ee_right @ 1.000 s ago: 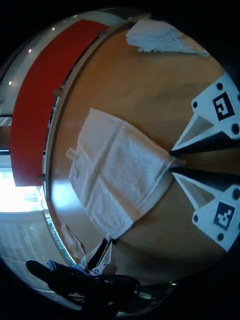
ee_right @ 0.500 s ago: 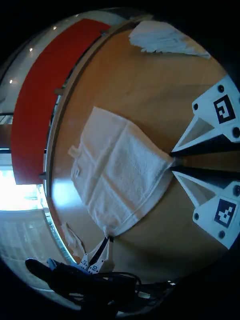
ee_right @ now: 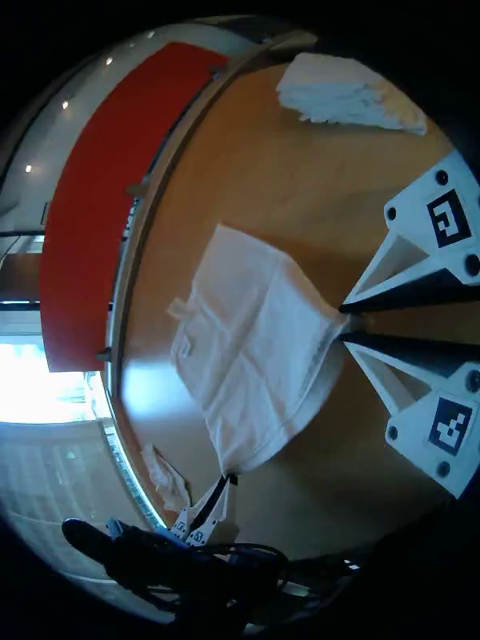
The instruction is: Fold towel
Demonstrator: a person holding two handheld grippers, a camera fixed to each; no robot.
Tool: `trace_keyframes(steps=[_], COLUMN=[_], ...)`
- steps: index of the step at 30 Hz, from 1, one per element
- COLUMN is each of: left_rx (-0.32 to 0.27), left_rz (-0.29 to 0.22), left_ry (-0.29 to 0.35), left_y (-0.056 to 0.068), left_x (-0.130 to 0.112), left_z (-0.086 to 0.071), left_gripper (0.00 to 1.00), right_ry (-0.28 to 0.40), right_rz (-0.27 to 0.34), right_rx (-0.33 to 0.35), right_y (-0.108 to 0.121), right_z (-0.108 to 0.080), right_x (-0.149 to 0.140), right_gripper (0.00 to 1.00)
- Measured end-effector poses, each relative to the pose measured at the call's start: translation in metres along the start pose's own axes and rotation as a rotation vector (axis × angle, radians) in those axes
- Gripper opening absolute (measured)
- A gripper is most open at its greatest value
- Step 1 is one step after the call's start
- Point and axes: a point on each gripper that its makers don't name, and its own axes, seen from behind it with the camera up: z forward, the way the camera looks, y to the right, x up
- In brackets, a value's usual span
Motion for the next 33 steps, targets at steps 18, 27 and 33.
trace_keyframes(steps=[18, 27, 33], left_rx=[-0.030, -0.056, -0.049], left_rz=[-0.051, -0.087, -0.093], left_ry=[0.014, -0.006, -0.010], left_y=[0.012, 0.025, 0.026], left_x=[0.022, 0.014, 0.011], left_z=[-0.063, -0.084, -0.081], left_gripper=[0.11, 0.11, 0.11], right_ry=[0.024, 0.006, 0.003], right_rz=[-0.017, -0.019, -0.016], right_rx=[0.001, 0.011, 0.013], right_y=[-0.006, -0.012, -0.013], right_z=[-0.063, -0.083, -0.081], right_x=[0.041, 0.038, 0.036], right_gripper=[0.18, 0.18, 0.18])
